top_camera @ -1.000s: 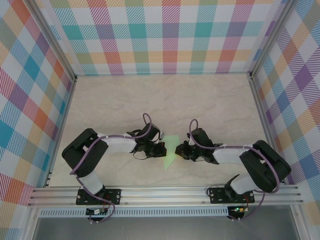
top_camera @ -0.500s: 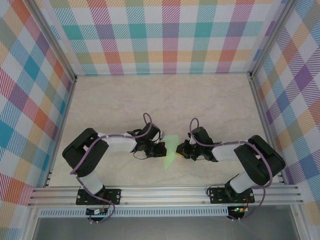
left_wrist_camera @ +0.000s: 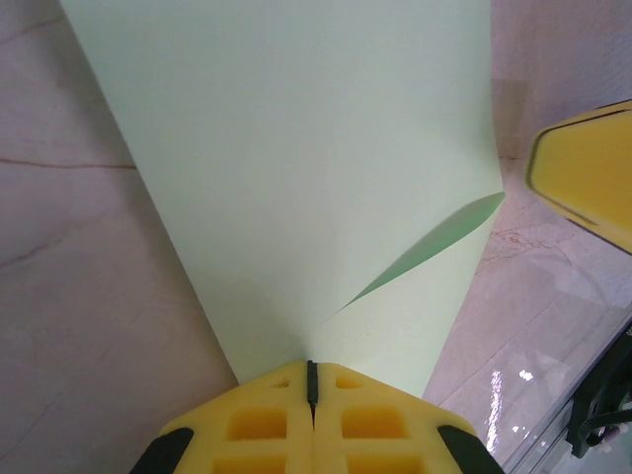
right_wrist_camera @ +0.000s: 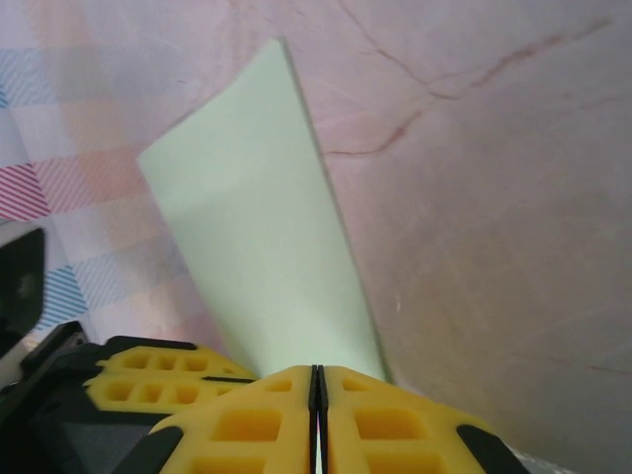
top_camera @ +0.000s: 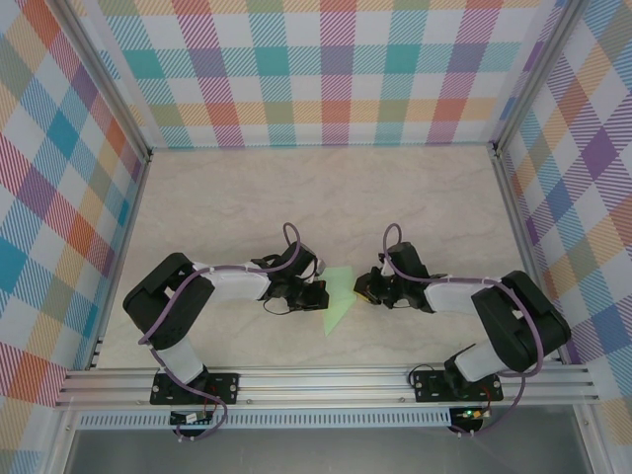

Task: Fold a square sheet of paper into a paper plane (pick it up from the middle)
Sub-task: Third fold the triangle at the center of the table.

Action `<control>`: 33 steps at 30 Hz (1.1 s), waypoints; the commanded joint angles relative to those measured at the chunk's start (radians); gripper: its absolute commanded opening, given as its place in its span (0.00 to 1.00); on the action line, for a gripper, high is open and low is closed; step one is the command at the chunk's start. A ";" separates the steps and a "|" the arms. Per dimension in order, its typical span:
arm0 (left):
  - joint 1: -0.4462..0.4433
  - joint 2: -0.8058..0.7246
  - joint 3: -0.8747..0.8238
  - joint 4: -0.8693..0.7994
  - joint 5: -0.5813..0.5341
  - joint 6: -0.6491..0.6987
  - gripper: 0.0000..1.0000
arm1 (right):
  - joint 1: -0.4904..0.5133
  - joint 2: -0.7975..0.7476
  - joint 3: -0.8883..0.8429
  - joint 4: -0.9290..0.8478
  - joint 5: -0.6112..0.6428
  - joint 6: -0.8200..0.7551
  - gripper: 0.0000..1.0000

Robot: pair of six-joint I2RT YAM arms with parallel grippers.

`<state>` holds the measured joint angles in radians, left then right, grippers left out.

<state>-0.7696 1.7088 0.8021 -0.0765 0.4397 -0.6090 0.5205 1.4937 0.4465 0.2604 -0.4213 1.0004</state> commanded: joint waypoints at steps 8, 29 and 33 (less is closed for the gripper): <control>0.004 -0.010 0.002 -0.106 -0.024 0.024 0.04 | -0.005 0.001 0.013 -0.043 -0.020 -0.032 0.14; 0.000 -0.242 -0.001 -0.151 -0.121 0.031 0.17 | 0.004 -0.081 0.055 -0.141 -0.120 -0.096 0.43; -0.009 -0.299 -0.021 -0.152 -0.147 0.027 0.20 | 0.014 -0.038 0.074 -0.108 -0.155 -0.110 0.44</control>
<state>-0.7708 1.4616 0.8021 -0.2123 0.3206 -0.5827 0.5247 1.4368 0.4850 0.0948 -0.5175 0.9237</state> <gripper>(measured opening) 0.192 0.435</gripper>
